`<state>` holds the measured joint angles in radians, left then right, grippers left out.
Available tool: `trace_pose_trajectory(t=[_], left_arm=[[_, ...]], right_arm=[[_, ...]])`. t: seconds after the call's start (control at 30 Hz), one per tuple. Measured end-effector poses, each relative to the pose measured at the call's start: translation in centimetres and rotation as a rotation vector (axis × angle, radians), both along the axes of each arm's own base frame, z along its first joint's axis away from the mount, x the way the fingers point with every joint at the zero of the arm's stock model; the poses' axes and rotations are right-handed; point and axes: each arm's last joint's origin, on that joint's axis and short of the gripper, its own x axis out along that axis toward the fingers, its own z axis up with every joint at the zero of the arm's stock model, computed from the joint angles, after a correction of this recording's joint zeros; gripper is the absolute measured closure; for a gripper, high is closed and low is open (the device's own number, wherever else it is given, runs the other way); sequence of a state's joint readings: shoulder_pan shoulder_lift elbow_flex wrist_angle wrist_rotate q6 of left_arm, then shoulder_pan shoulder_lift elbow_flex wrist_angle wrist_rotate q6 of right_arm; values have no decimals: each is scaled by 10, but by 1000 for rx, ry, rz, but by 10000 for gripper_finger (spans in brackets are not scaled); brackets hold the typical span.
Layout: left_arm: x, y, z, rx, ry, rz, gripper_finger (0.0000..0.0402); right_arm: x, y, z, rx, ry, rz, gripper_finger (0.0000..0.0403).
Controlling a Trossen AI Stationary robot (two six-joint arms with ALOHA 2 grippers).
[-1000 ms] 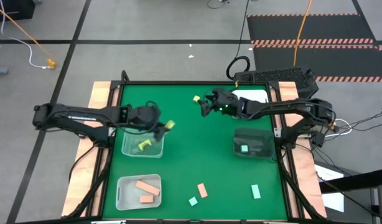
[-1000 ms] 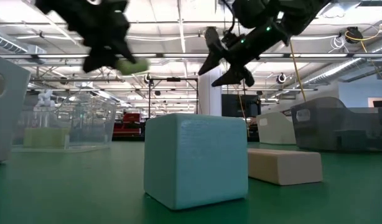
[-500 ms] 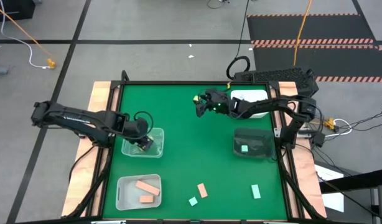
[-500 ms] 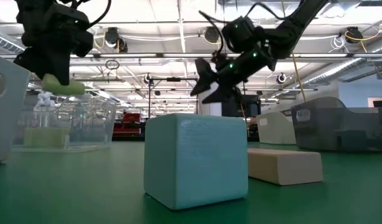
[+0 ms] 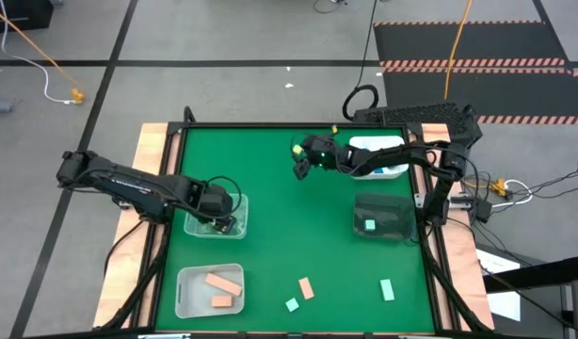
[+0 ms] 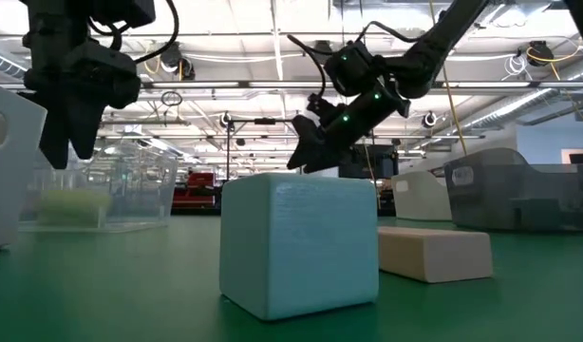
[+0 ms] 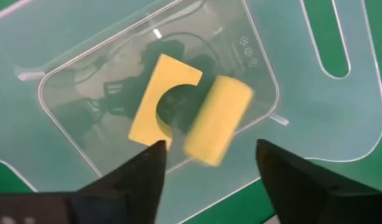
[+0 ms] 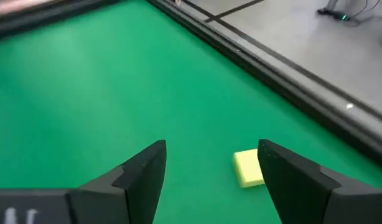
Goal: Sort & place blocks by color
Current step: Put the green block into the transparent bin
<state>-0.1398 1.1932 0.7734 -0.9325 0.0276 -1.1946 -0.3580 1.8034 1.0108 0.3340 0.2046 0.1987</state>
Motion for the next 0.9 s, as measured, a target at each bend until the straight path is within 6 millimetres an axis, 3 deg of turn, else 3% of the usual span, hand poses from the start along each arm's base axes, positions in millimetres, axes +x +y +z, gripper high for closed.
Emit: trace_pose_trajectory(t=[0.17,0.37,0.57,0.9], left_arm=[[-1,1,2,-31,-8,78,104],[-5,4,15,-73,-111,153,104],[-4,13,42,-57,-414,228,127],[-7,28,86,10,-859,282,146]], right_arm=[[3,-18,15,-65,65,10,126],[-8,-42,15,-15,72,-84,97],[-13,-60,-7,149,43,-71,94],[-2,-63,-41,108,154,9,94]])
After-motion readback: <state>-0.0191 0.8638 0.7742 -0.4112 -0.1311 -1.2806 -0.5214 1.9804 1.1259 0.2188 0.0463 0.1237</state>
